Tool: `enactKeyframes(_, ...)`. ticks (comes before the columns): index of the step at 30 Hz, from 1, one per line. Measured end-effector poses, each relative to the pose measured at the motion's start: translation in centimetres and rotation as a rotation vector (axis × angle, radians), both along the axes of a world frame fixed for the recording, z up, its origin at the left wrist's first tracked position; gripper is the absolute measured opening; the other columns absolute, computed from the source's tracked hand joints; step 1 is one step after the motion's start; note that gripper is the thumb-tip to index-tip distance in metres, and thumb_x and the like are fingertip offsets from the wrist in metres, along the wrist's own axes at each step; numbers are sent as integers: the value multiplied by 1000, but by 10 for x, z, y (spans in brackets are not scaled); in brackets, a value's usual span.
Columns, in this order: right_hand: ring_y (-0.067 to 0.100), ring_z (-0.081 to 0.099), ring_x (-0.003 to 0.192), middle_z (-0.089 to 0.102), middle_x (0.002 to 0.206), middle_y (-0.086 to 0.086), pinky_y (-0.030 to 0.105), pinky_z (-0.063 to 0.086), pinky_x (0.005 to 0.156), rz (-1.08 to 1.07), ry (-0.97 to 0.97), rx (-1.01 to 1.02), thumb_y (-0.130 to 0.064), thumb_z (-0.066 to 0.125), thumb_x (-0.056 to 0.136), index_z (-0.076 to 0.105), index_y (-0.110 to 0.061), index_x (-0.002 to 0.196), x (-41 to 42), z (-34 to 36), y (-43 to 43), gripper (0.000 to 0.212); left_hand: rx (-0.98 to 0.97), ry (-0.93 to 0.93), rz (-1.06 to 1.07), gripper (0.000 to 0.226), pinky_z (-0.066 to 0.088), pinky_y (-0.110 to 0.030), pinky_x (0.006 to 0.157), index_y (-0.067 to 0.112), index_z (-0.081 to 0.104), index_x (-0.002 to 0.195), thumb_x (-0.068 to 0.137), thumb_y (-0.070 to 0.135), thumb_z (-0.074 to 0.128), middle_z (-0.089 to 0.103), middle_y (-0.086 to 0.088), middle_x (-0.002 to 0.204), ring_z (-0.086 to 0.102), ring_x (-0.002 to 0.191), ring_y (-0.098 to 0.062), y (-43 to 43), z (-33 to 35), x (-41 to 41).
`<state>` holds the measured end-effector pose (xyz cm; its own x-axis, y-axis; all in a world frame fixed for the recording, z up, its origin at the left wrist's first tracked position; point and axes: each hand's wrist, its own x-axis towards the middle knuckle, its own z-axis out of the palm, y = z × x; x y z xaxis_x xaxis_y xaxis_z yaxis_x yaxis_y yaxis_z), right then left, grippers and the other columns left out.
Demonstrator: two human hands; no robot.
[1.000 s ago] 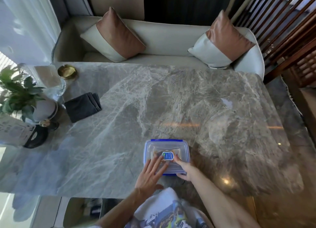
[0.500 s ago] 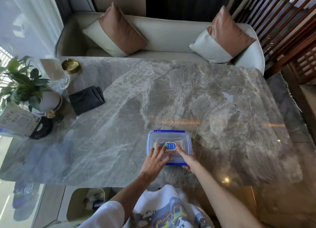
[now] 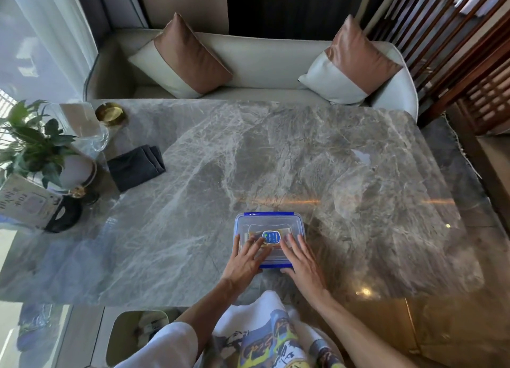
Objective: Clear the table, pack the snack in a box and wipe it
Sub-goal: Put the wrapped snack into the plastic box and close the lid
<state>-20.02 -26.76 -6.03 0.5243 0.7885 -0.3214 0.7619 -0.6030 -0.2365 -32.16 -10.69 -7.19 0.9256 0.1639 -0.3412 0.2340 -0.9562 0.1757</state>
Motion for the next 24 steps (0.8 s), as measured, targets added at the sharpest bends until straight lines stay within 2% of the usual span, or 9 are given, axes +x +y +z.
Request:
enactKeyframes(3, 30, 36, 142, 39, 152, 3, 34, 33, 115, -29, -26, 93, -27, 86, 64, 46, -20, 143, -1, 8, 3, 89, -7, -2, 14, 71, -9, -61, 117, 33, 7, 152, 96, 30, 49, 8, -6, 163, 5, 151, -30, -1, 1, 1)
enactKeyframes(4, 31, 50, 133, 54, 142, 6, 36, 48, 105, -20, -43, 113, -26, 93, 51, 58, -18, 134, 0, 8, 4, 90, -8, 2, 17, 70, -9, -62, 116, 33, 6, 152, 96, 29, 49, 7, -6, 163, 4, 150, -31, -1, 2, 2)
enactKeyframes(6, 30, 62, 120, 66, 127, 5, 36, 59, 88, -28, -73, 135, -25, 97, 36, 69, -17, 121, 1, 9, 6, 89, -10, 1, 31, 71, -9, -63, 116, 33, 5, 152, 97, 25, 48, 7, -7, 163, 3, 150, -32, -3, 2, 2)
enactKeyframes(11, 28, 66, 115, 70, 121, 5, 35, 59, 87, 3, -123, 38, -33, 98, 33, 72, -17, 116, -5, 17, 11, 89, 3, -1, 3, 70, -10, -64, 115, 31, 9, 152, 96, 15, 47, 3, -6, 163, -1, 151, -32, -1, 1, 3)
enactKeyframes(15, 14, 73, 93, 75, 112, -3, 26, 60, 75, 102, -126, -66, -55, 92, 35, 75, -26, 109, -11, 32, 17, 82, 56, -7, 34, 68, -12, -69, 109, 36, 17, 150, 95, 5, 39, -1, -4, 164, -5, 151, -30, 21, 11, 10)
enactKeyframes(18, 12, 65, 106, 66, 128, -5, 23, 54, 89, 220, -72, -60, -42, 82, 65, 64, -26, 127, -10, 37, 21, 67, 58, 29, 265, 75, -8, -73, 108, 44, 19, 148, 92, -1, 42, -17, -6, 162, -19, 146, -41, 23, 22, 25)
enactKeyframes(20, 19, 59, 115, 62, 134, 0, 30, 48, 100, 227, 130, 23, -29, 61, 89, 57, -23, 134, 1, 33, 24, 46, -117, 40, 459, 78, 0, -70, 111, 44, 24, 147, 88, -4, 42, -19, -5, 161, -22, 145, -43, 11, 28, 39)
enactKeyframes(22, 22, 63, 99, 71, 109, 6, 33, 52, 92, 36, 258, 164, -20, 55, 92, 67, -23, 121, 17, 34, 27, 32, -323, -7, 765, 78, 5, -64, 116, 41, 16, 150, 89, 0, 43, -16, -8, 162, -18, 146, -42, -6, 33, 47)
enactKeyframes(24, 28, 61, 109, 69, 117, 12, 33, 47, 98, -168, 268, 284, -9, 56, 91, 63, -16, 129, 39, 32, 36, 39, -499, -93, 1094, 74, 10, -53, 121, 21, 7, 154, 94, 14, 51, -3, -21, 161, -2, 148, -42, -22, 35, 48)
